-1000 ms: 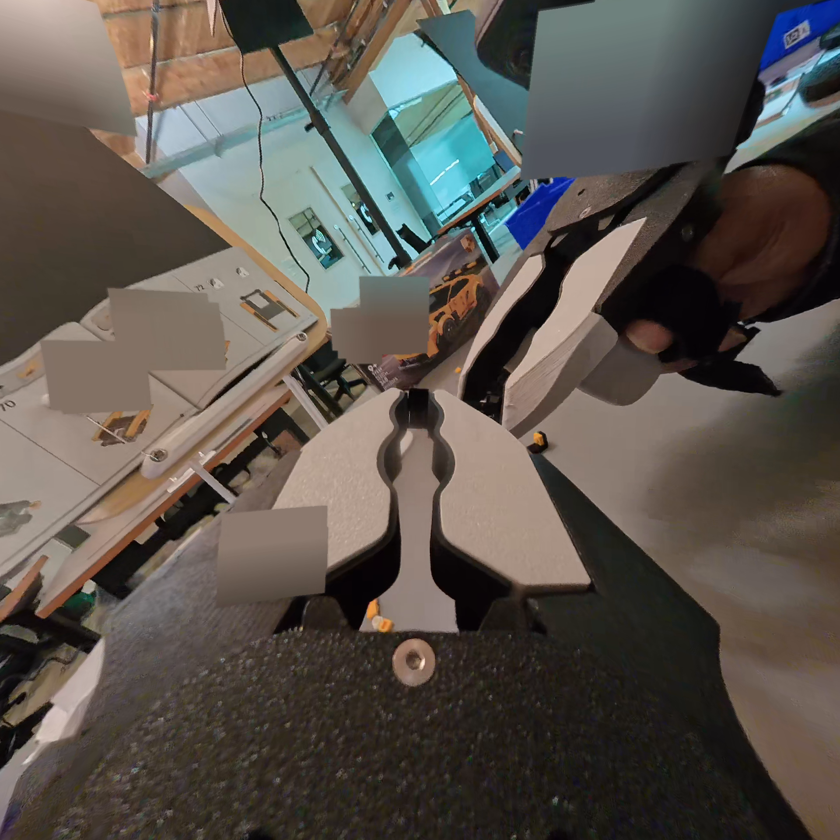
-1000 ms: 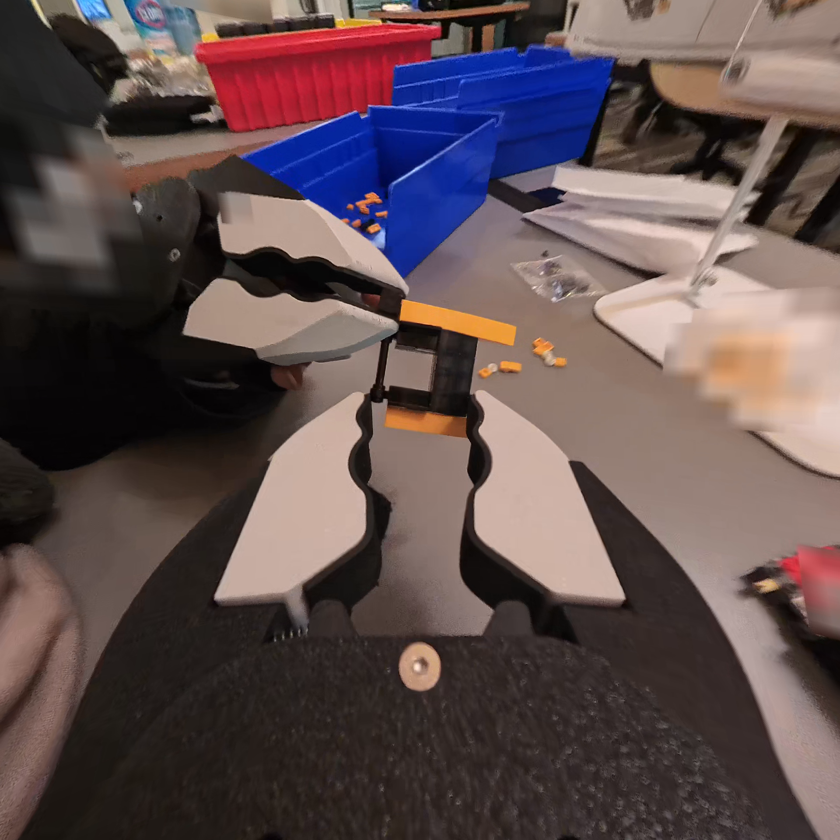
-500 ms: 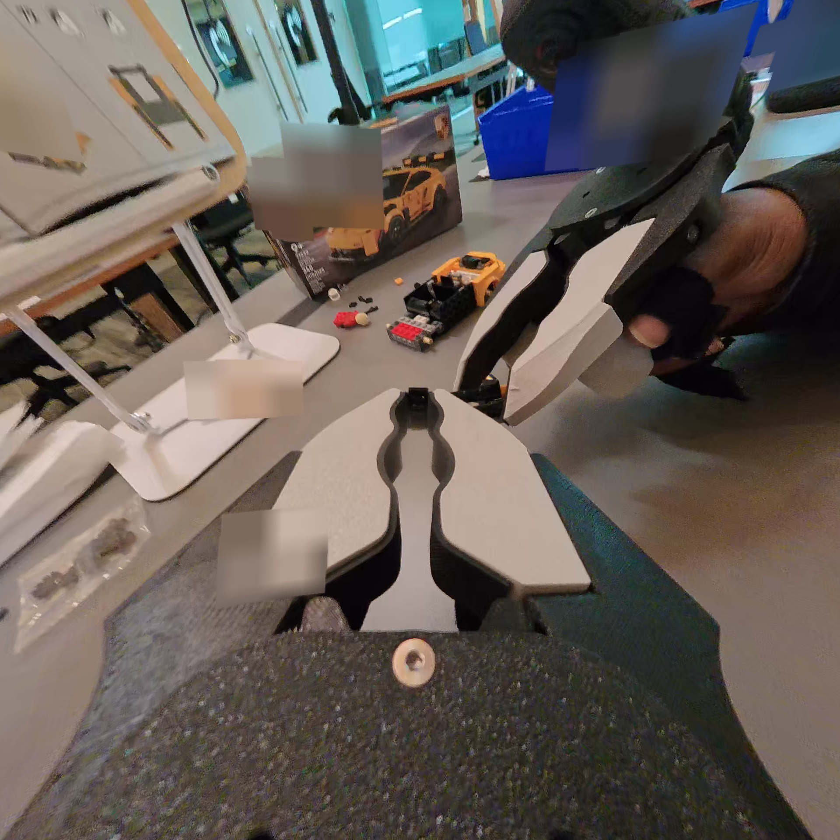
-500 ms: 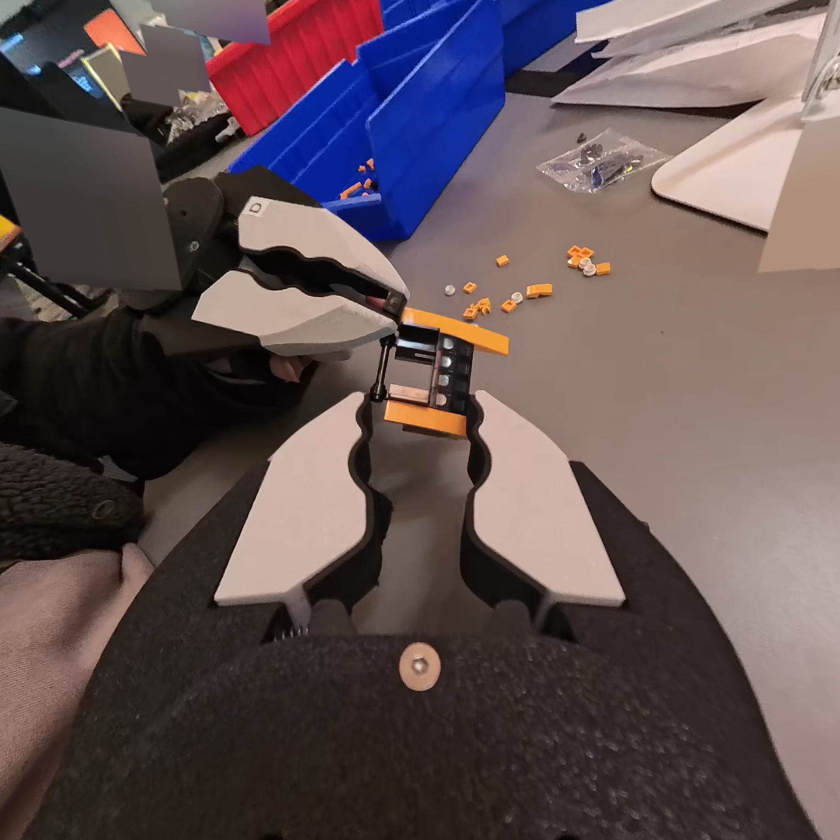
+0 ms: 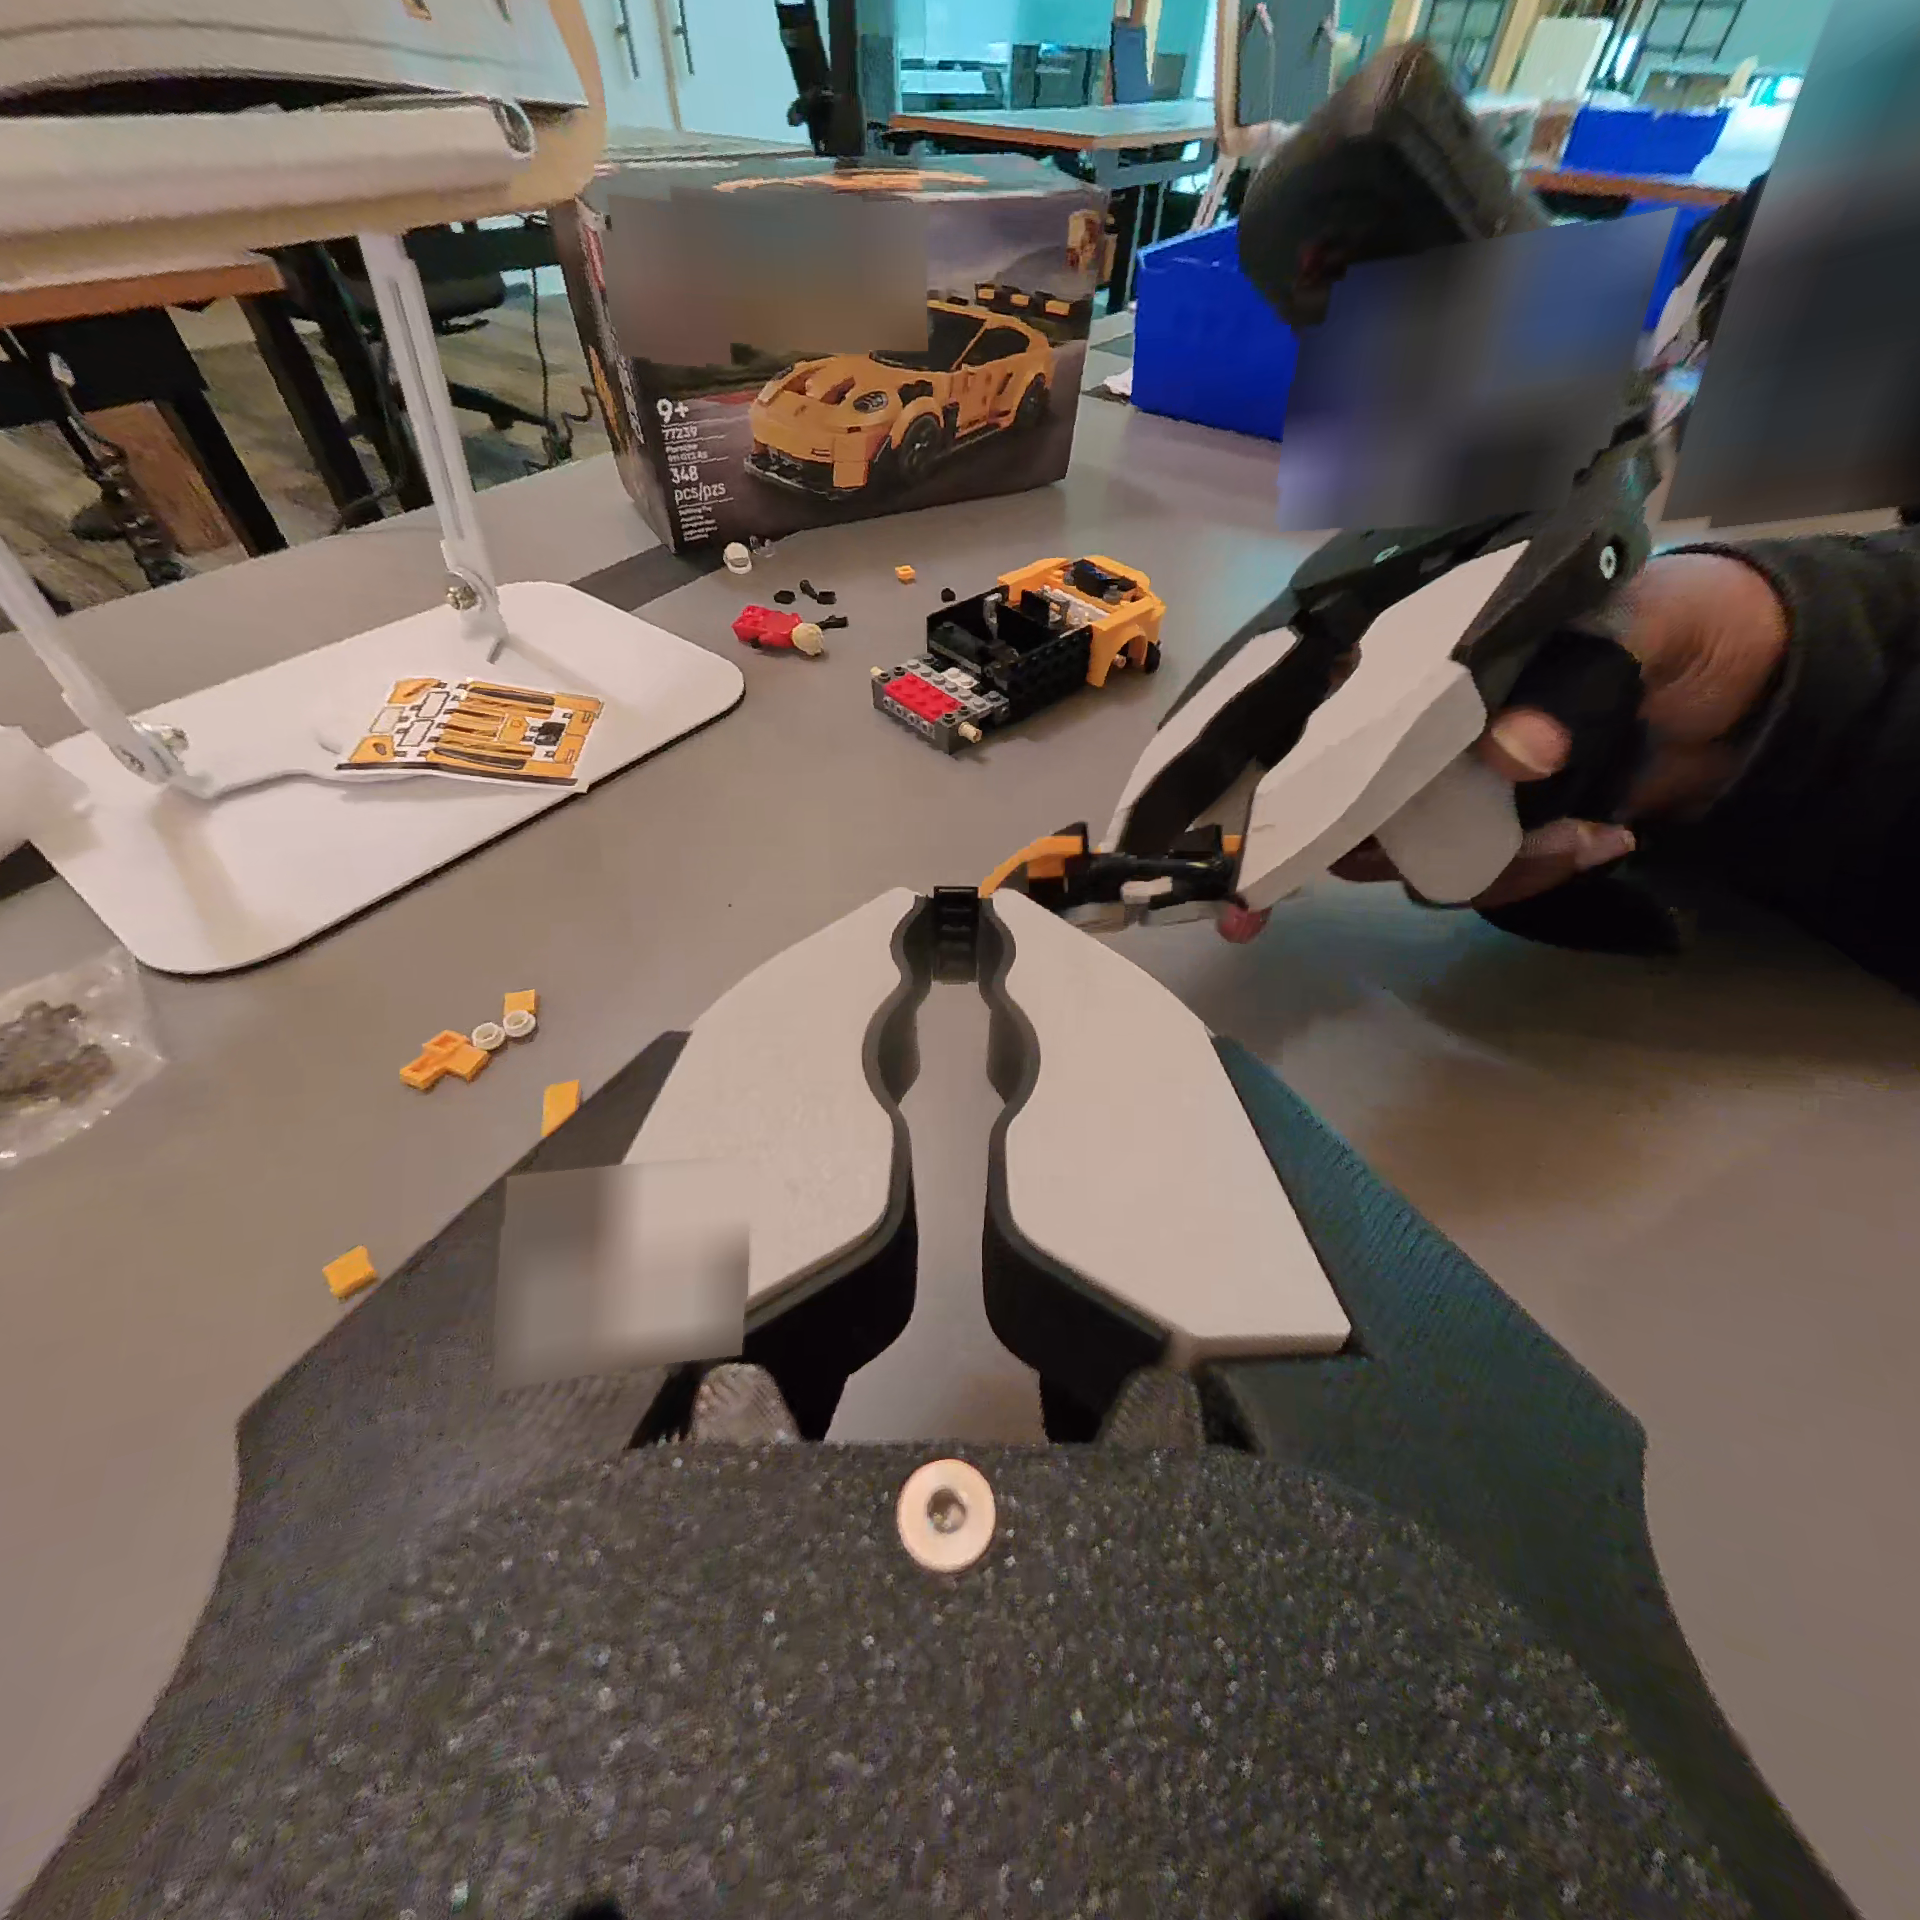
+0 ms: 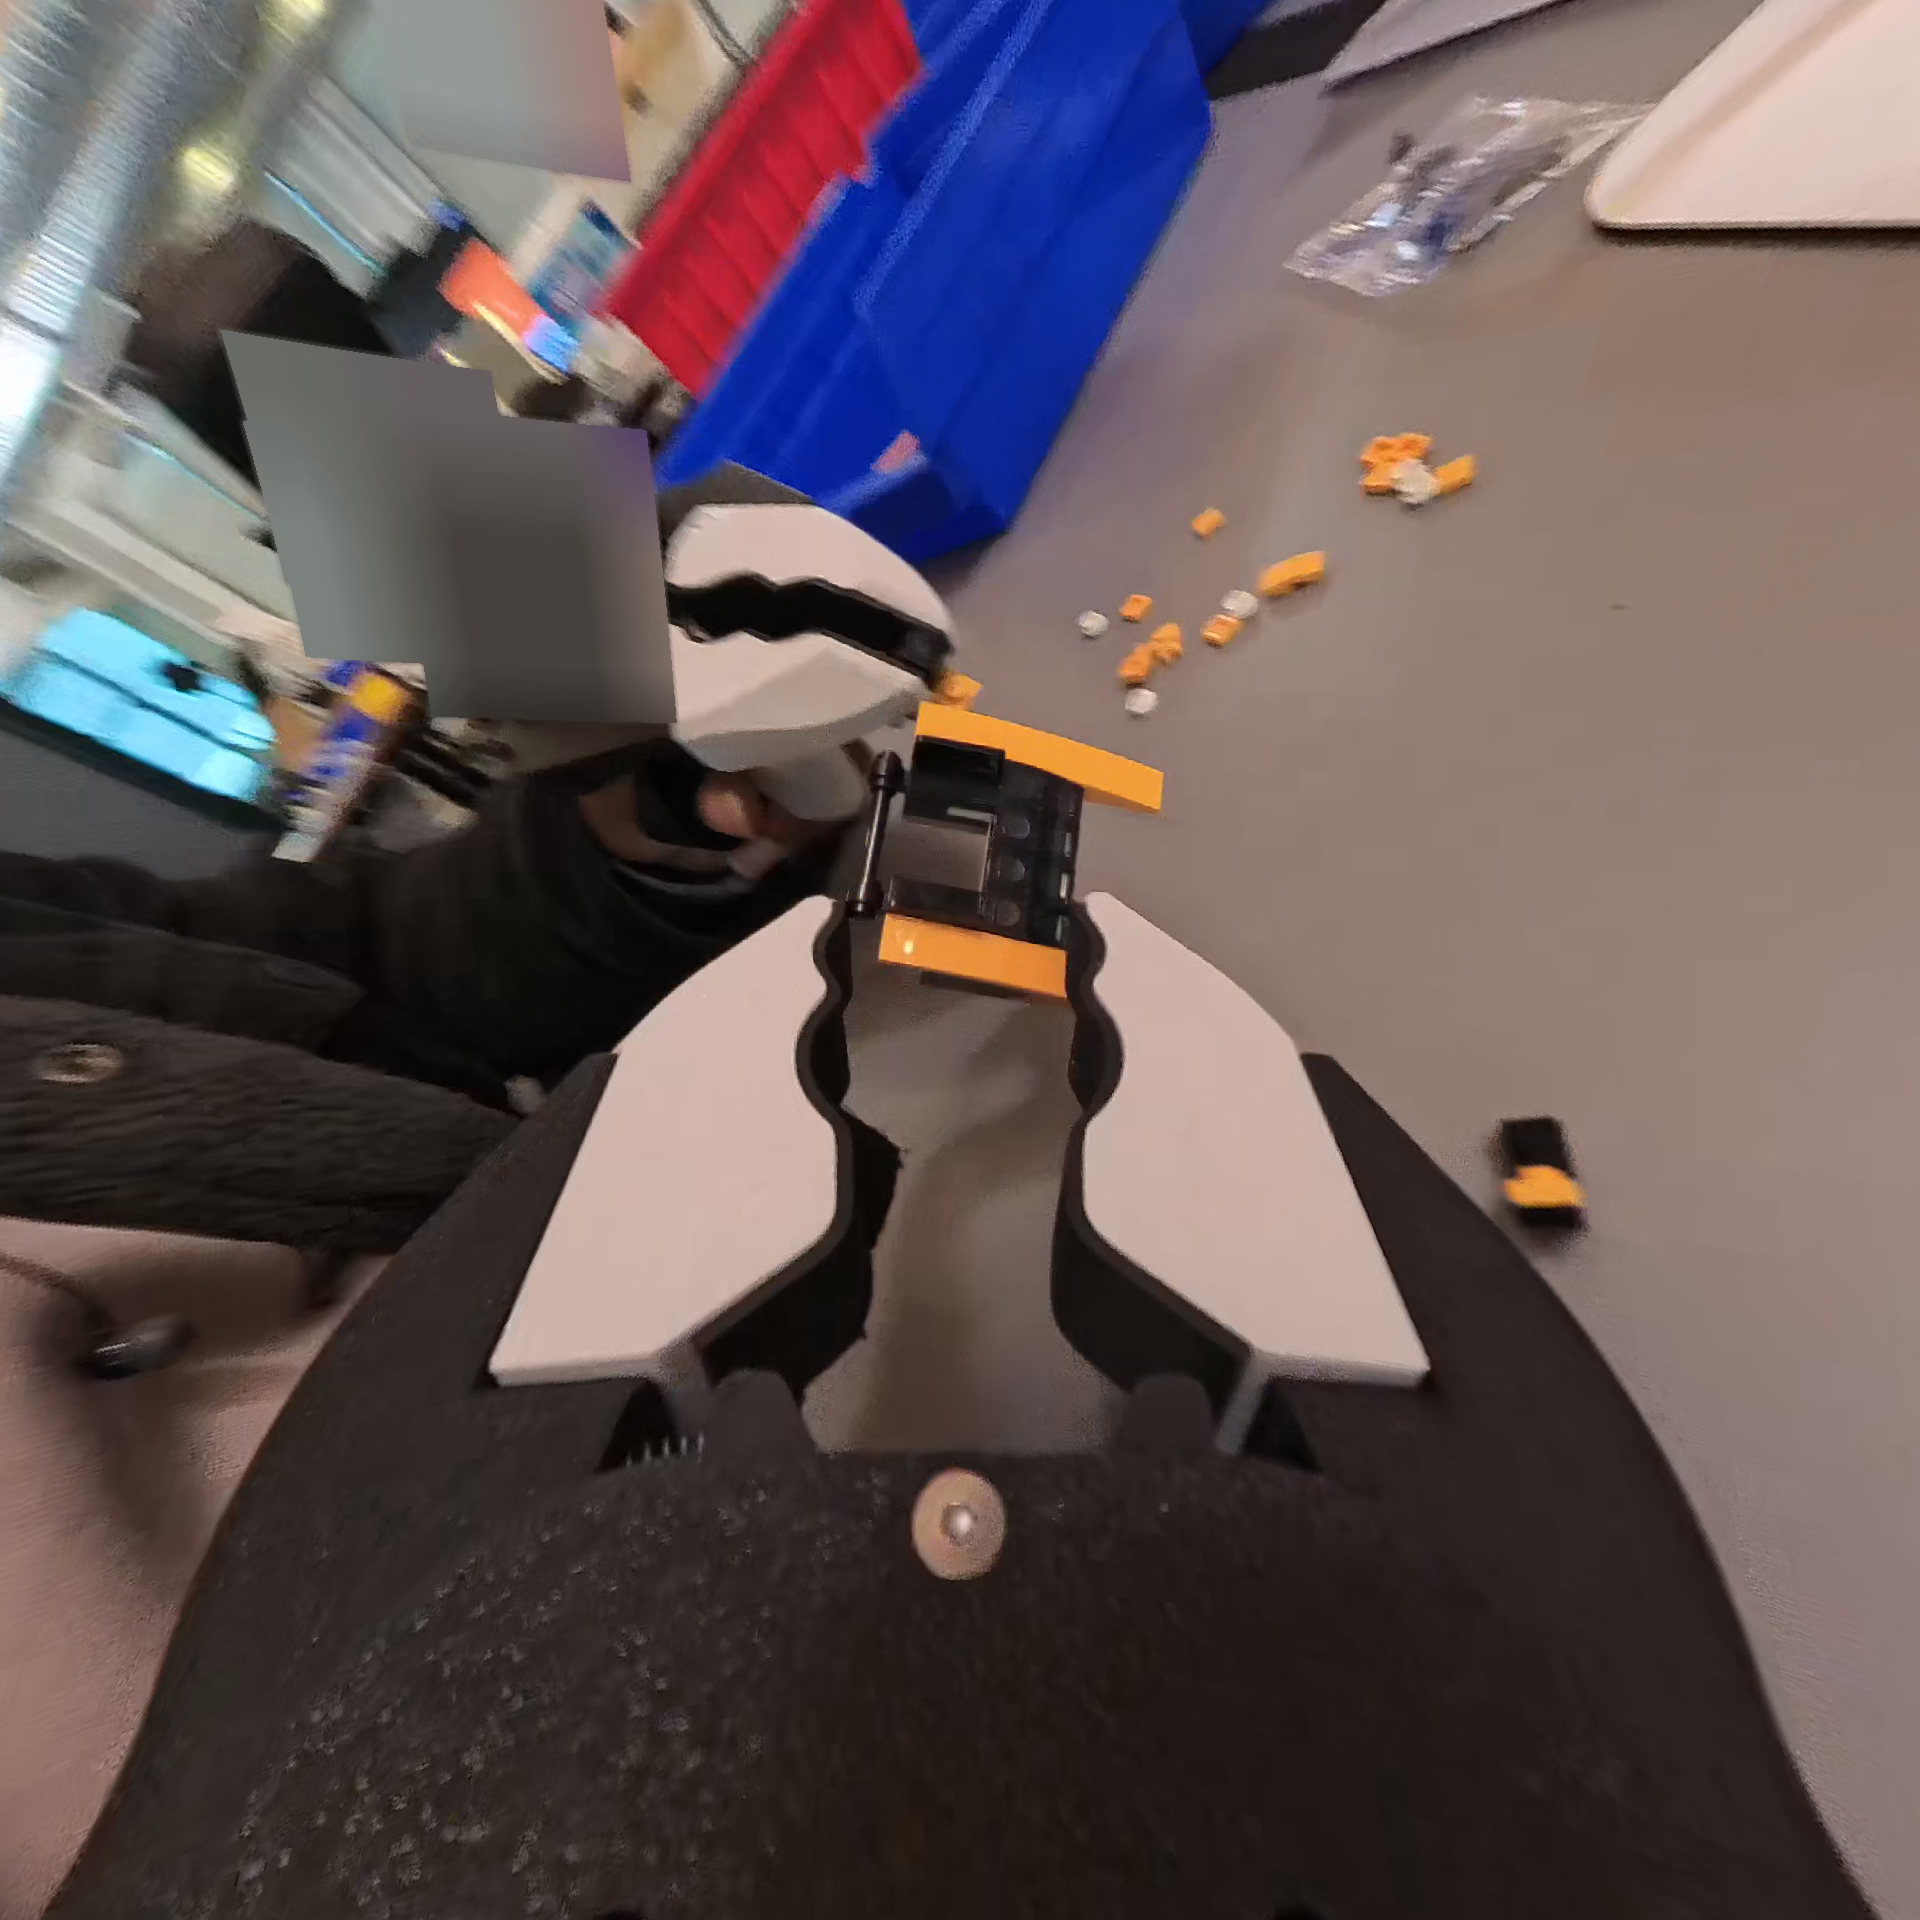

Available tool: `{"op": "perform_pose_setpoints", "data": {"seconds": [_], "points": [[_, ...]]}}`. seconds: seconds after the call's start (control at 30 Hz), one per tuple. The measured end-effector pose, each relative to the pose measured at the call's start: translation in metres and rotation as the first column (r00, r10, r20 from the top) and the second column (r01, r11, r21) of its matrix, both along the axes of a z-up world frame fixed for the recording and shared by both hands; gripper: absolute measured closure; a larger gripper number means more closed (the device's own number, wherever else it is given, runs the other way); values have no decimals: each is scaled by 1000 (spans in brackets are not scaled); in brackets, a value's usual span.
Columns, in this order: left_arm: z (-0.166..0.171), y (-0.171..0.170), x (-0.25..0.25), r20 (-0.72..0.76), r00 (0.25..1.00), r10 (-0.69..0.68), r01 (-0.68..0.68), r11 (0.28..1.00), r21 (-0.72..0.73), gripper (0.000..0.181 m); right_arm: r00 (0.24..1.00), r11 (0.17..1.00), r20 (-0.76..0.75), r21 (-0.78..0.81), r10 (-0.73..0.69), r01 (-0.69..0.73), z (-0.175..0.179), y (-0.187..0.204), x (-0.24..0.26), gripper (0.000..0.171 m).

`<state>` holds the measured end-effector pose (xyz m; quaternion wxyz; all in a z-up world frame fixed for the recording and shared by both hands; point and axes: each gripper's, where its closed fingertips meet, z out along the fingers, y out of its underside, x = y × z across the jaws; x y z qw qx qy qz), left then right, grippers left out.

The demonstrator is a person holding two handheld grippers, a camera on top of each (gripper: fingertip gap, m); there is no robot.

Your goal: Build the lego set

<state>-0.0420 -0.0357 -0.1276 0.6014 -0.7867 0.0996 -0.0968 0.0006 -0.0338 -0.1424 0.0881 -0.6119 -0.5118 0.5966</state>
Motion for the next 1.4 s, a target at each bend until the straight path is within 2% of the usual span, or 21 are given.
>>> {"op": "perform_pose_setpoints", "data": {"seconds": [0.17, 0.3, 0.4, 0.47, 0.57, 0.7, 0.8, 0.9, 1.03, 1.13, 1.4], "points": [[10, -2, 1, 112, 993, -43, 40, 999, 30, 174, 985, 932, -158, -345, 61, -113, 36, -12, 3, 131], [9, -4, 10, 265, 957, -122, 124, 992, 8, 174, 953, 853, -279, -462, 120, -243, 60, -20, 12, 132], [13, -5, 10, 365, 919, -150, 154, 988, 19, 174, 921, 822, -337, -457, 195, -341, 72, -30, 22, 131], [13, -6, 8, 394, 906, -157, 166, 986, 13, 174, 914, 826, -302, -413, 272, -382, 66, -39, 27, 131], [-4, -8, 10, 366, 917, -158, 206, 974, -95, 174, 912, 866, -133, -286, 388, -410, 37, -48, 35, 131], [-45, -17, 23, 333, 928, -168, 279, 905, -320, 174, 893, 878, 13, -193, 449, -438, 10, -52, 43, 131], [-63, -22, 28, 255, 949, -186, 281, 867, -412, 174, 890, 875, 25, -196, 456, -443, 7, -53, 44, 131], [-66, -24, 29, 236, 951, -202, 288, 859, -423, 174, 890, 864, -25, -227, 455, -449, 15, -52, 43, 131], [-57, -24, 30, 205, 946, -250, 312, 873, -374, 155, 891, 851, -102, -265, 442, -452, 28, -48, 42, 131], [-38, -26, 34, 178, 927, -329, 367, 892, -264, 146, 881, 828, -173, -299, 441, -474, 41, -47, 45, 131], [18, -40, 59, 246, 823, -511, 516, 855, 49, 149, 852, 764, -269, -378, 449, -523, 57, -52, 49, 132]]}}
